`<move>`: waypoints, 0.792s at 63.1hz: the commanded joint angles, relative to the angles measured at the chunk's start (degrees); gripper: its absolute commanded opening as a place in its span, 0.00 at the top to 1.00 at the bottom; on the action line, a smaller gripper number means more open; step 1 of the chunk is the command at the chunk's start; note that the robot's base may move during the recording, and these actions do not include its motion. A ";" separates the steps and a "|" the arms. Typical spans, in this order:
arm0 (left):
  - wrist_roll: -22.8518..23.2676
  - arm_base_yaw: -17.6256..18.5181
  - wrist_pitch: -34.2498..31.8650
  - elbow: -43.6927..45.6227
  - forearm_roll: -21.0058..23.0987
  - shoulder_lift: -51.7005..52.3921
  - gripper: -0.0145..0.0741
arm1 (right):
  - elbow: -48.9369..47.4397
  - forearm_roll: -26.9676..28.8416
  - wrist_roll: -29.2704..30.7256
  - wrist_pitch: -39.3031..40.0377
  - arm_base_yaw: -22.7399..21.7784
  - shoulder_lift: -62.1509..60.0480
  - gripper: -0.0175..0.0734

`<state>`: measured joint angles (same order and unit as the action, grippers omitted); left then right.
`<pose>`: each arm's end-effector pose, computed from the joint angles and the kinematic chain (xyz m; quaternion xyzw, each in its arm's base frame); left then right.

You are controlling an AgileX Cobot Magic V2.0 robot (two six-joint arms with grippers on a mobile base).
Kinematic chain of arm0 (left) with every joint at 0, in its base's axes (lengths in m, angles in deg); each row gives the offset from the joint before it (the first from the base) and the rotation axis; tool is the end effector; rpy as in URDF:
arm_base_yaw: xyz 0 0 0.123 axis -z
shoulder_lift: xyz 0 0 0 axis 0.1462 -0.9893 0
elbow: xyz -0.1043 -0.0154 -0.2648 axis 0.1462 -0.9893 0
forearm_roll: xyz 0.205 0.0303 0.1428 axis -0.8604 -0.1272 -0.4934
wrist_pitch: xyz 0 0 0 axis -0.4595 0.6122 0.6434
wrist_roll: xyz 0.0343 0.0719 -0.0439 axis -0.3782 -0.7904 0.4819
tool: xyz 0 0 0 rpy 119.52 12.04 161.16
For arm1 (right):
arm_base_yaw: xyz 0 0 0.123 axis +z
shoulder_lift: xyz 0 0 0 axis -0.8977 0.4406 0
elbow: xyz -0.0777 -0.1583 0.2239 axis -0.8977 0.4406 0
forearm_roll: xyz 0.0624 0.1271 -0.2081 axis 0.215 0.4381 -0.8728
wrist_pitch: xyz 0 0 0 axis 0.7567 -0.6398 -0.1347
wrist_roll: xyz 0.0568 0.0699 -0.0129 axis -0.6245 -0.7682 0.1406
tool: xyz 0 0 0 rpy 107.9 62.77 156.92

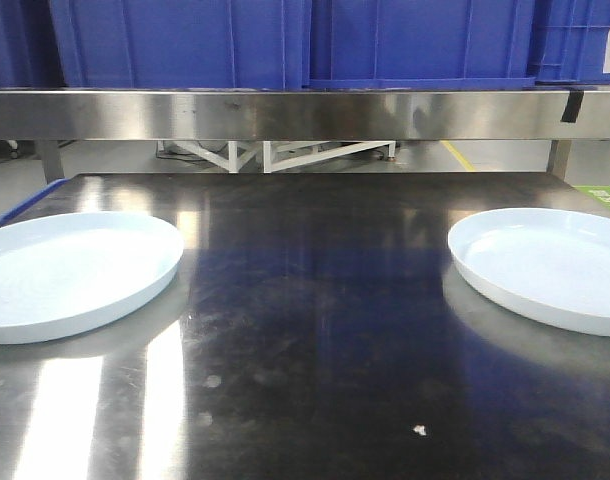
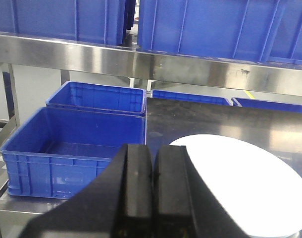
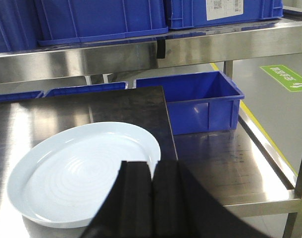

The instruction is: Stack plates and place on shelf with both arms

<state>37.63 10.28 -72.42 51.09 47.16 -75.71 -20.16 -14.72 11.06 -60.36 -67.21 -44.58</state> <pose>0.0561 -0.0017 0.2003 -0.0394 0.7169 -0.0601 0.6934 0.0567 -0.0031 0.1934 0.0739 0.7205 0.0320 0.6887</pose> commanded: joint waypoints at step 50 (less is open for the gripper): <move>0.25 -0.01 -22.21 1.07 6.03 0.73 0.74 | -0.91 -0.30 0.08 4.93 -0.22 -1.26 0.75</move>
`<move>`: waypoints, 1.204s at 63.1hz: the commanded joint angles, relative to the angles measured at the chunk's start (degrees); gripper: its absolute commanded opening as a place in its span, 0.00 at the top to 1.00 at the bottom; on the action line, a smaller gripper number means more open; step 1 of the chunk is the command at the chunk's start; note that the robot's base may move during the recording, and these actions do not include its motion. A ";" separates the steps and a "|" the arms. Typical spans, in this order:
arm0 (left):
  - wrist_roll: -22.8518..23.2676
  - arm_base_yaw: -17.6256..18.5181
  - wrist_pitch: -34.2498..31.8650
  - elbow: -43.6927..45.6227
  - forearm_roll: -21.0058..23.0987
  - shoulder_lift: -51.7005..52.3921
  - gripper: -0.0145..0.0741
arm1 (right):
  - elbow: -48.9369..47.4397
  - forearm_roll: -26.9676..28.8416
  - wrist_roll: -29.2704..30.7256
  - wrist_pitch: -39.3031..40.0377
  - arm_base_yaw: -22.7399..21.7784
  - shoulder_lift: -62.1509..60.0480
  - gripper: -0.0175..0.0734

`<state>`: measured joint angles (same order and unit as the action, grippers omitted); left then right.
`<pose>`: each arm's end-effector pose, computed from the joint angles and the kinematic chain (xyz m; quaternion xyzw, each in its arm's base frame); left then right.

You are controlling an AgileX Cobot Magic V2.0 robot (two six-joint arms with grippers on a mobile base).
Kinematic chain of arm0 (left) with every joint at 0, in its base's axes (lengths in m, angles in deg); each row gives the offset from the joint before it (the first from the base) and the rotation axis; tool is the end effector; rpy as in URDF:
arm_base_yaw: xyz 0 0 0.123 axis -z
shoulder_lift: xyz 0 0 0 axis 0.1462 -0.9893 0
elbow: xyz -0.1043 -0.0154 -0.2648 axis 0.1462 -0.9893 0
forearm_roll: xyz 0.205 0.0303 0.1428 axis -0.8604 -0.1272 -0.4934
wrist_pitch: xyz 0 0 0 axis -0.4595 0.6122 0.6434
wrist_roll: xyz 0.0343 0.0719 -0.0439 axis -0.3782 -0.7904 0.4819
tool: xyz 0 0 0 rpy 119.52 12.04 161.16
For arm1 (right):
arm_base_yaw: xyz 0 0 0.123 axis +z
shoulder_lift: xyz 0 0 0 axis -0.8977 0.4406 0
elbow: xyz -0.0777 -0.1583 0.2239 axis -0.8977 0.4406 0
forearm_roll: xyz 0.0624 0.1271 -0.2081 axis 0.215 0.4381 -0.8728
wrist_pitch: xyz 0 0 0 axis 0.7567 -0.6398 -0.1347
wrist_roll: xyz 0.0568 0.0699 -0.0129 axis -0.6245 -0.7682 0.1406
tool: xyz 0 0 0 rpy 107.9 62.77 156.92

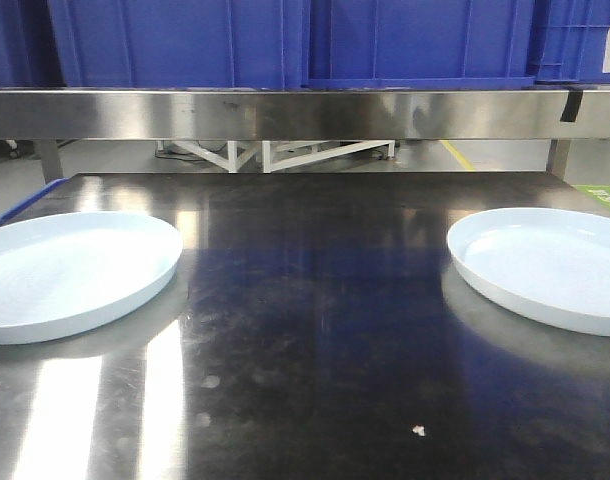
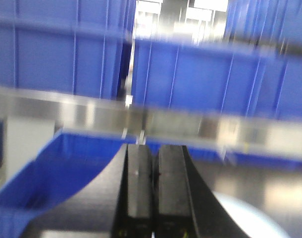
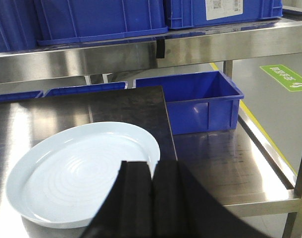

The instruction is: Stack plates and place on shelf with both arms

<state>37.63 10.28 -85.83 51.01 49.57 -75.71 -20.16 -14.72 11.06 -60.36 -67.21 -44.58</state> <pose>0.0544 -0.0014 0.2210 -0.0490 0.6305 -0.0822 0.7703 0.0567 -0.0031 0.1934 0.0739 0.7205 0.0320 0.6887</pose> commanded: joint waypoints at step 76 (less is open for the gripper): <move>-6.30 0.09 52.56 60.34 4.15 -75.52 0.22 | -0.91 -0.30 0.08 4.93 -0.22 -1.26 0.75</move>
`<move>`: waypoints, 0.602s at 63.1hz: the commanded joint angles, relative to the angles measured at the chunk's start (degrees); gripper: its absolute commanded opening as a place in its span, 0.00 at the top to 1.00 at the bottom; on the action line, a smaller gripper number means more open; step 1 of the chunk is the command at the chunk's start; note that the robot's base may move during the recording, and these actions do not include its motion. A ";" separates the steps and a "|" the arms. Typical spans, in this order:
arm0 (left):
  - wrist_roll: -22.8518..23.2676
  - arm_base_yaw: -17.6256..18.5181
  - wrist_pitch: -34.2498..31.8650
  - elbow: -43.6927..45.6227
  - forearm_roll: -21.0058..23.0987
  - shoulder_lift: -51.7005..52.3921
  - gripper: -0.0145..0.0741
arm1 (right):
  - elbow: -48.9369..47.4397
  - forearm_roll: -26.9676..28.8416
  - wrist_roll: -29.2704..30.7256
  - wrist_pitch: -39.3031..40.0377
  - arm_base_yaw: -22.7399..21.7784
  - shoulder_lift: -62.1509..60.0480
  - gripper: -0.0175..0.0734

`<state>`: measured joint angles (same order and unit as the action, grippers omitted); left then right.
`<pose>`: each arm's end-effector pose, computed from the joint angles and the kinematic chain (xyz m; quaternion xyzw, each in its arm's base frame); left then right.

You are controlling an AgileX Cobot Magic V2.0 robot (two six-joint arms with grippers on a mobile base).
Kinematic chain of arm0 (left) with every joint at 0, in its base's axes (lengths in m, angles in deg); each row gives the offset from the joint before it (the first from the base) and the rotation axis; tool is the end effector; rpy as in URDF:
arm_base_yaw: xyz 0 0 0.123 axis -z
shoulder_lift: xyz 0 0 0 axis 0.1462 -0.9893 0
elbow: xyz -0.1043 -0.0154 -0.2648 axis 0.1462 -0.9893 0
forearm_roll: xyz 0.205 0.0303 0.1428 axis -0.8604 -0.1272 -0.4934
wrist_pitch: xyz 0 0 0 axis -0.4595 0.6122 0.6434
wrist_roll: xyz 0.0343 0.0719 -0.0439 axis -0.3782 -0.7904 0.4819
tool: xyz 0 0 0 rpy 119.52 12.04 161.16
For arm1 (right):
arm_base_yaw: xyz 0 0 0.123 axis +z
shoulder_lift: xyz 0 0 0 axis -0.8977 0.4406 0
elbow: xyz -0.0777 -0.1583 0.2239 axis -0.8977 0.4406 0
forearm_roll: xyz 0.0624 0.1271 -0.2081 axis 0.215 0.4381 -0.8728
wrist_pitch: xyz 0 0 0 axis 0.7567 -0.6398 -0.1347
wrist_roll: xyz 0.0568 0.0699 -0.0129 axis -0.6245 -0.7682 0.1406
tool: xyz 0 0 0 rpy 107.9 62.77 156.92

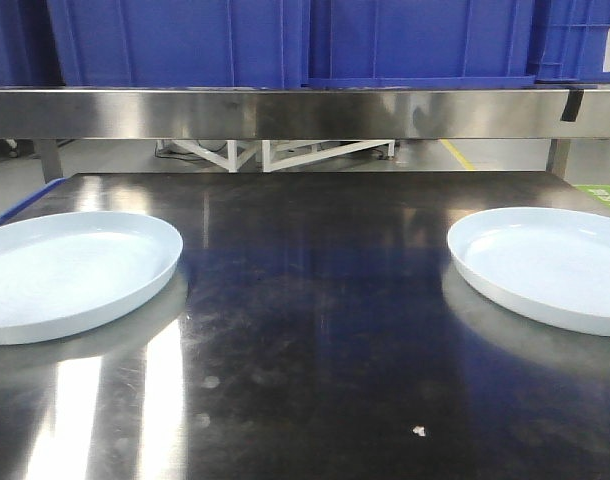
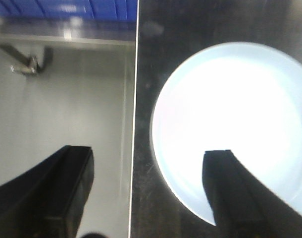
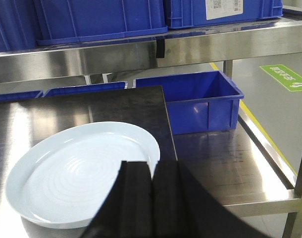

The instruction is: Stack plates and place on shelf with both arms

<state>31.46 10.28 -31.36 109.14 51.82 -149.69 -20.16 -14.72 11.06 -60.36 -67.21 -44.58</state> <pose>0.2545 -0.0131 0.3009 -0.0212 0.9624 -0.0422 0.2676 0.0567 -0.0031 0.1934 0.0739 0.7205 0.0320 0.6887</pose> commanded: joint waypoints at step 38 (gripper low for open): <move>-1.58 0.09 -6.20 2.20 5.43 -16.34 0.25 | -0.91 -0.30 0.08 4.93 -0.22 -1.26 0.75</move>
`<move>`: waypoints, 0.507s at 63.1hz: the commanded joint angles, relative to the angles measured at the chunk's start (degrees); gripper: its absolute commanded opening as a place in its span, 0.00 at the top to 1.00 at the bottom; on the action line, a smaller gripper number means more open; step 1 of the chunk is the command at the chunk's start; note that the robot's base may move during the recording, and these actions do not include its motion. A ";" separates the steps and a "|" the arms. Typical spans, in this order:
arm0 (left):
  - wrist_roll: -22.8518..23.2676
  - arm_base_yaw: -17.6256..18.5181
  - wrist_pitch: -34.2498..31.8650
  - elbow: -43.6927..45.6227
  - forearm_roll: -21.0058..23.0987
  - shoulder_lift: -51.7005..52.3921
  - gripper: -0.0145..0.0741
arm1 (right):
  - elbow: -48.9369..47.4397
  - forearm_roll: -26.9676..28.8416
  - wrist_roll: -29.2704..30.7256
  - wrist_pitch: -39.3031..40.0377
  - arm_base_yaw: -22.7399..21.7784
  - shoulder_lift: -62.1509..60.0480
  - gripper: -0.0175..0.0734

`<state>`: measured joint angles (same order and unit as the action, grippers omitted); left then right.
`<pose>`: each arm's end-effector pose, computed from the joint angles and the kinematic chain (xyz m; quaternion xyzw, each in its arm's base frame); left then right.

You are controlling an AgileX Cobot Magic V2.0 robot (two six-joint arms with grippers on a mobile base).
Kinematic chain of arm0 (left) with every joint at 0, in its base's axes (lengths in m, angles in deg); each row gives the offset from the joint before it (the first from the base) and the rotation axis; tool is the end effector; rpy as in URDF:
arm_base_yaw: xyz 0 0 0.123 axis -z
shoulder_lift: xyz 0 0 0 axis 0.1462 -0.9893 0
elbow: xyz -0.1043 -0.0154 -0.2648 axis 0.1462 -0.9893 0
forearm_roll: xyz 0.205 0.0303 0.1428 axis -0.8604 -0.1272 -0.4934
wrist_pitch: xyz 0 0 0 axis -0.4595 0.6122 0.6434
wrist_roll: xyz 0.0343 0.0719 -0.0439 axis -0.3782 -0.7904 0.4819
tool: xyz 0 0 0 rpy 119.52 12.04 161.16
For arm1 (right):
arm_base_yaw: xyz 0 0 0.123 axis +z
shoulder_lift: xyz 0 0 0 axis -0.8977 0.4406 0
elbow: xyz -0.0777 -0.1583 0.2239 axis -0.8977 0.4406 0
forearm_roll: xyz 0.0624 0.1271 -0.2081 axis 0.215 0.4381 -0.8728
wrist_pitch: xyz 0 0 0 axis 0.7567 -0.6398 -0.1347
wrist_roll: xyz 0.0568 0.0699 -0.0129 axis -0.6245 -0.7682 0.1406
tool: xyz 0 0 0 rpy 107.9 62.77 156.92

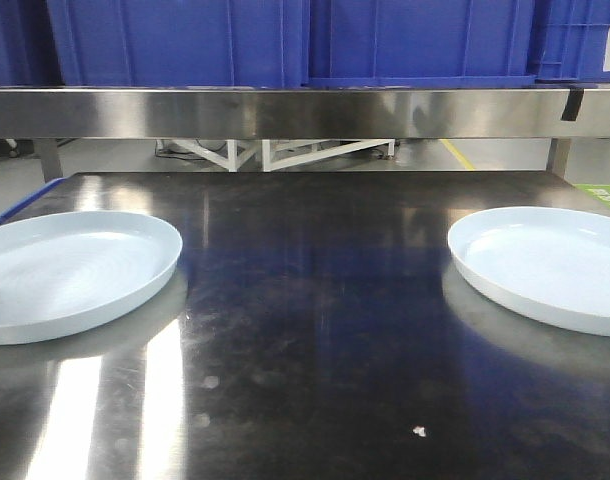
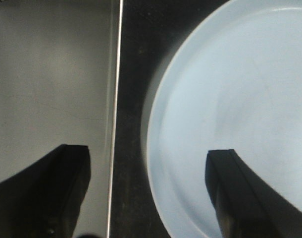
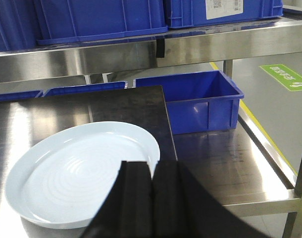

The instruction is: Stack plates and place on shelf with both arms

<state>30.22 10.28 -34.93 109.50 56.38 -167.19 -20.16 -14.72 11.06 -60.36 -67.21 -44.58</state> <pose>0.3029 -0.0195 0.2197 -0.0400 0.9856 -0.0645 0.1513 0.0567 -0.0031 0.1934 0.0739 0.7205 0.0320 0.6887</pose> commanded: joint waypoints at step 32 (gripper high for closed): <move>-2.93 0.09 -3.30 1.84 4.60 -1.54 0.55 | -0.91 -0.30 0.08 4.93 -0.22 -1.26 0.75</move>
<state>27.41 10.28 -36.73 109.63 59.79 -170.85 -20.16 -14.72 11.06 -60.36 -67.21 -44.58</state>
